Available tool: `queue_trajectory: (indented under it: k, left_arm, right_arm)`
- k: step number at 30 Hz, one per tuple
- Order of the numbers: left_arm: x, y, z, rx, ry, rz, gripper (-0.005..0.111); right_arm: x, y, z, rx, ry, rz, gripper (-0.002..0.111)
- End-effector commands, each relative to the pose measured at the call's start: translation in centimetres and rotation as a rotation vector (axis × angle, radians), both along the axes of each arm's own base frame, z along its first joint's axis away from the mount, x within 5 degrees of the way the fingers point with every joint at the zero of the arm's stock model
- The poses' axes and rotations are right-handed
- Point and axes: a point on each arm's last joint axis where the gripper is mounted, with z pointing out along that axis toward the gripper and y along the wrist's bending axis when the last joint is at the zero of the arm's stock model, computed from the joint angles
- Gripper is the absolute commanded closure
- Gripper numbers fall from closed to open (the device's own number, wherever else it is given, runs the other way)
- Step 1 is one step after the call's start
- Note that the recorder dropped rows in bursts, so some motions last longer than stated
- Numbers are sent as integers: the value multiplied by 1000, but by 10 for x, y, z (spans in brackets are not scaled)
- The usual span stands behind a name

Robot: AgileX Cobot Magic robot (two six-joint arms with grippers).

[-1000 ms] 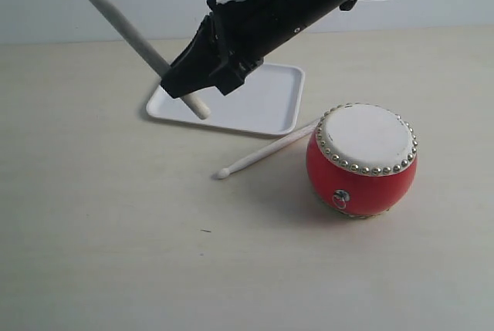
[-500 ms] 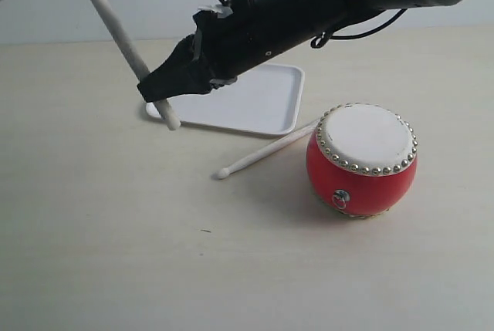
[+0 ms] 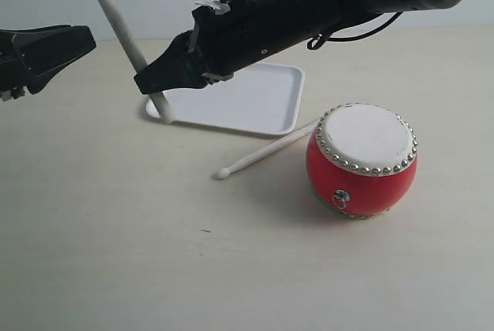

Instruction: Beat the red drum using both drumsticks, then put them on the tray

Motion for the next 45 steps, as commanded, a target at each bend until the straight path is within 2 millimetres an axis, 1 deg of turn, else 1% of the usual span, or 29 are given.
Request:
queue_trajectory:
  k: [1,8,11,16,20,22,36,39,45]
  left_arm:
    - [3,-10,3,-39,-20,-10,42]
    - [-1,-35,5,-75,-25,-67,42]
    - [0,-41,4,-78,-5,-37,42]
    - [5,-39,-1,-38,38,31,42]
    - [5,-38,6,-112,-3,36,42]
    - [6,-38,6,-113,0,49,42]
    - [5,-40,6,-126,25,37,42]
    - [6,-40,1,-119,39,32,42]
    - [15,-40,-17,-127,112,48,42]
  right_arm:
    - [5,-1,1,1,-14,-53,108]
    - [5,-1,1,0,-16,-57,108]
    - [4,-1,1,3,-12,-49,108]
    - [3,0,3,22,1,-42,108]
    - [3,0,3,22,-1,-41,108]
    - [3,0,3,22,-1,-41,108]
    - [3,0,2,18,-10,-40,108]
    - [3,0,3,20,-9,-36,108]
    - [0,0,4,36,-19,-2,108]
